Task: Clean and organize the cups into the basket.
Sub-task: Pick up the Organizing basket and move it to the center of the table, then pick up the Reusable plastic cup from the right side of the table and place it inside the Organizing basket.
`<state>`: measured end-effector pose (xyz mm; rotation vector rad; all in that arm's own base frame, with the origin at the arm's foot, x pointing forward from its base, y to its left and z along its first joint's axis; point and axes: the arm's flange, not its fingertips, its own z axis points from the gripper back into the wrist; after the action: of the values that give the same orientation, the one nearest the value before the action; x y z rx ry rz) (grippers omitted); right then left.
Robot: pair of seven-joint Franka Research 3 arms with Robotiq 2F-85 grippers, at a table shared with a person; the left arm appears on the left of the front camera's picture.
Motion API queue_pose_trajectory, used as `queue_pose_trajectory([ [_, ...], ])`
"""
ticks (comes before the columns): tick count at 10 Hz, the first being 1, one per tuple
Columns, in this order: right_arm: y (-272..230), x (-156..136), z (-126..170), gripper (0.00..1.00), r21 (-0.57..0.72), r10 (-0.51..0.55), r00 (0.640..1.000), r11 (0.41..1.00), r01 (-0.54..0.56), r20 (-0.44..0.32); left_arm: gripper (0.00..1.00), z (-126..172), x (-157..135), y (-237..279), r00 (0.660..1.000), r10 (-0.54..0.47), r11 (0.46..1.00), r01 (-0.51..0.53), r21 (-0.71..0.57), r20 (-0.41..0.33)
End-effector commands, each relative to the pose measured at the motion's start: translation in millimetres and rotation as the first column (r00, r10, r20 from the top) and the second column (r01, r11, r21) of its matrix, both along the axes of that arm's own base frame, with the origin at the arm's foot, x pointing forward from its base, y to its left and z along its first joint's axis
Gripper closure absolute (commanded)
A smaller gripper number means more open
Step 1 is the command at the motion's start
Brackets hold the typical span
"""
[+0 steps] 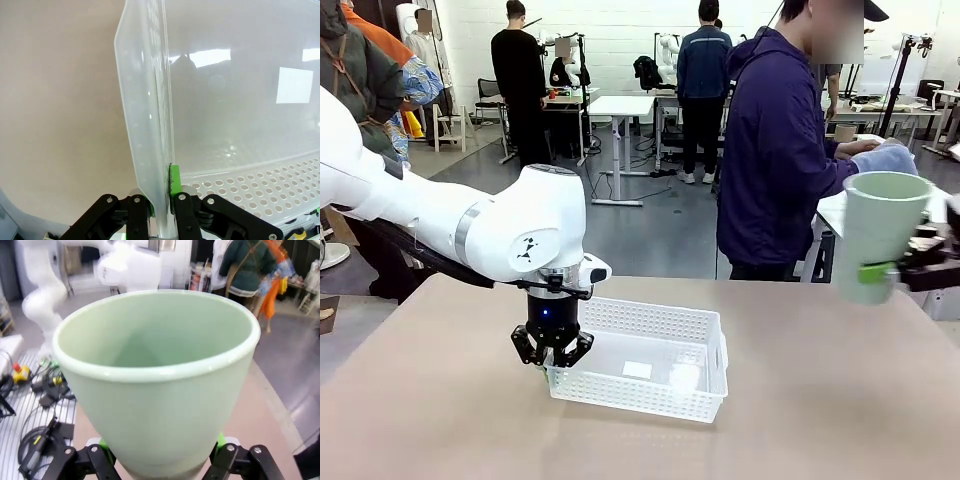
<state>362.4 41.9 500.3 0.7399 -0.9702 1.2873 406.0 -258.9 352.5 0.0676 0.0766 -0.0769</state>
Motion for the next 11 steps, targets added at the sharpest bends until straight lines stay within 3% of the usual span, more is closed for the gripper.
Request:
queue_pose_trajectory([
  [1,92.8,15.6,27.2,0.19,-0.172,-0.057,0.998,0.984,0.050,-0.036,1.00,1.8,0.3,-0.7,1.000,0.001,1.000,-0.001,-0.001,0.004],
  [3,175.9,34.9,-1.3,0.19,-0.401,-0.099,0.994,0.914,0.070,-0.054,1.00,1.8,0.3,-0.7,1.000,0.001,1.000,-0.001,-0.001,0.004],
  [5,227.8,45.8,-26.5,0.19,-0.512,-0.111,0.991,0.857,0.058,-0.073,1.00,1.8,0.3,-0.7,1.000,0.001,1.000,-0.001,-0.001,0.004],
  [8,264.2,52.4,-55.2,0.19,-0.625,-0.134,0.990,0.777,0.077,-0.045,1.00,1.8,0.3,-0.7,1.000,0.001,1.000,-0.001,-0.001,0.004],
  [11,269.9,71.3,-85.5,0.19,-0.679,-0.154,0.985,0.732,0.064,-0.074,1.00,1.8,0.3,-0.7,1.000,0.001,1.000,-0.001,-0.001,0.004],
])
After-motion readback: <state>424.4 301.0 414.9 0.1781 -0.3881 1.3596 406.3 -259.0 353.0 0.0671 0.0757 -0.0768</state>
